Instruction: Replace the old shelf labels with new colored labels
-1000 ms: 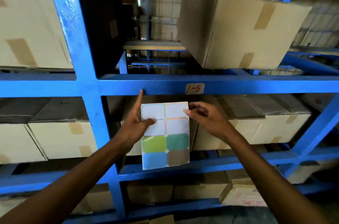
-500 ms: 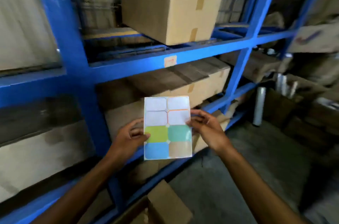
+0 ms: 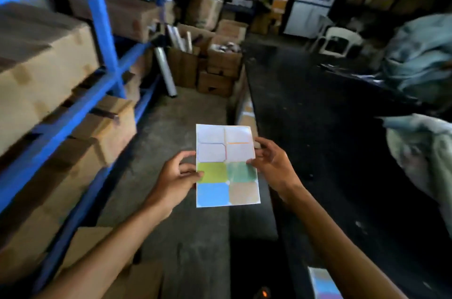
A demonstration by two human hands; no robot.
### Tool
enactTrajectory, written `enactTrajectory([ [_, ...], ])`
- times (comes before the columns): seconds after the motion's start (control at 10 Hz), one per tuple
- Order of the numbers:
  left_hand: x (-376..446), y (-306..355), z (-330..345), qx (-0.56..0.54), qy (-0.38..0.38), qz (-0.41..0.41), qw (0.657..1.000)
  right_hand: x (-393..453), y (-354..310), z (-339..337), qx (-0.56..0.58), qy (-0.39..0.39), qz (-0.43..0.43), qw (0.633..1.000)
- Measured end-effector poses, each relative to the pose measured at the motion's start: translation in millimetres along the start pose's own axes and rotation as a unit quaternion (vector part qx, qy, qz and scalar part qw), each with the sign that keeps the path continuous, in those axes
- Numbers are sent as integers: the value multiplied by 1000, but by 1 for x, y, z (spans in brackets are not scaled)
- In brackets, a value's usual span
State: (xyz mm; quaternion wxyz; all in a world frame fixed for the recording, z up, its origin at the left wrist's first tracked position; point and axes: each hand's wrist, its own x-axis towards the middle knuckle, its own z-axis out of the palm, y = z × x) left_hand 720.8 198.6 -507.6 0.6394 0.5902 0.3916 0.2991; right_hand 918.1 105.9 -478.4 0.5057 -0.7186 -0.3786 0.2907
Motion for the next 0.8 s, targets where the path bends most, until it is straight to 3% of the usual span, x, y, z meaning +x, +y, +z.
enactTrajectory([
  [0.2, -4, -47, 134, 78, -95, -34, 992, -54, 84, -101, -53, 121, 89, 987],
  [0.4, -30, -110, 215, 162, -206, -74, 962, -100, 167, -148, -135, 169, 184, 959],
  [0.6, -33, -138, 228, 302, -258, -14, 918, -121, 214, -154, -238, 157, 241, 928],
  [0.8, -27, -128, 187, 314, -239, -14, 919, -99, 190, -110, -247, 189, 121, 942],
])
